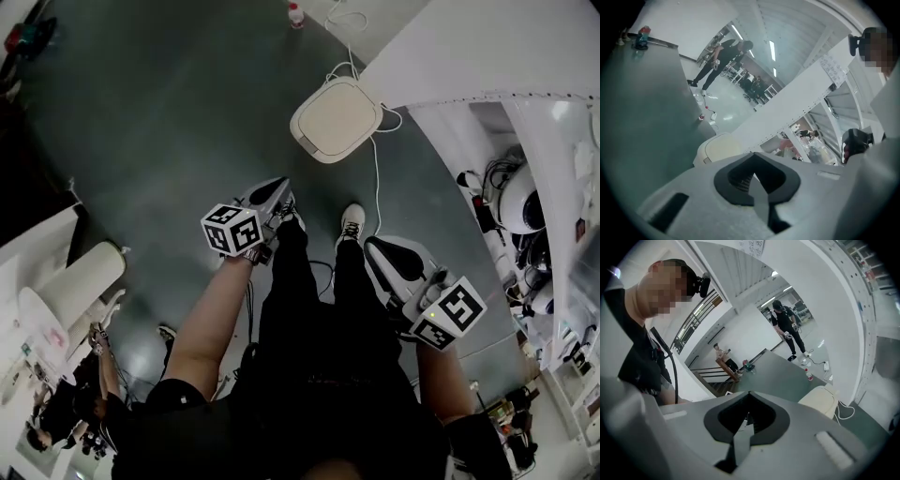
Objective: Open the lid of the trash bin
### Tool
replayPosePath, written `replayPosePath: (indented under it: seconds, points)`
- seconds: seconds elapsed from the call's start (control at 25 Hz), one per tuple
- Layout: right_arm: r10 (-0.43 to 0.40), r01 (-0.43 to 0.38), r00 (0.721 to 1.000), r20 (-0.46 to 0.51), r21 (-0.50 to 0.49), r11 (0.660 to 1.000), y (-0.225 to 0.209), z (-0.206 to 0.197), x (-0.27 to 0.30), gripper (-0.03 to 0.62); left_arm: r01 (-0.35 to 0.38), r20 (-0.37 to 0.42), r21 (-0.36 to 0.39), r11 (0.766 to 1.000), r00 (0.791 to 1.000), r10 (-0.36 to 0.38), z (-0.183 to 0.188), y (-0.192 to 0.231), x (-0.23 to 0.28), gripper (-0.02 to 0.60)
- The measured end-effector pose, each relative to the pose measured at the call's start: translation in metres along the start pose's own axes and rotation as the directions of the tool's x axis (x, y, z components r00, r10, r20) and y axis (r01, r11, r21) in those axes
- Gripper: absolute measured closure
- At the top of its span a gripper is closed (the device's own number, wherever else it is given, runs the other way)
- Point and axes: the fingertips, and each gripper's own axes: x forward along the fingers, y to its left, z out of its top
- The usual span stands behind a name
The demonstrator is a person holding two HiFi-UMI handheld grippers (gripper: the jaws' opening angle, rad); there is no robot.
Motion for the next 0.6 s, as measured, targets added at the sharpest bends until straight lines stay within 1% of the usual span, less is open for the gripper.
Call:
replayPosePath:
  seconds: [0.12,0.28,0.48,0.6]
  points:
    - [-0.038,0.038,0.999,-0.007,0.040,0.998,-0.016,-0.011,0.007,0.586,-0.013,-0.041,-0.021,1.000,0.999,0.012,-0.012,0.028,0.025,0.578]
    - [-0.064,0.066,0.998,-0.018,0.086,0.994,-0.038,-0.025,0.019,0.586,-0.035,-0.088,-0.039,0.999,0.996,0.032,-0.026,0.067,0.058,0.578]
    - [-0.095,0.099,0.995,-0.031,0.149,0.984,-0.071,-0.047,0.031,0.586,-0.087,-0.139,-0.076,0.993,0.987,0.076,-0.048,0.124,0.100,0.577]
    - [-0.104,0.111,0.993,-0.050,0.187,0.976,-0.082,-0.063,0.032,0.586,-0.113,-0.164,-0.109,0.988,0.982,0.094,-0.062,0.147,0.120,0.537]
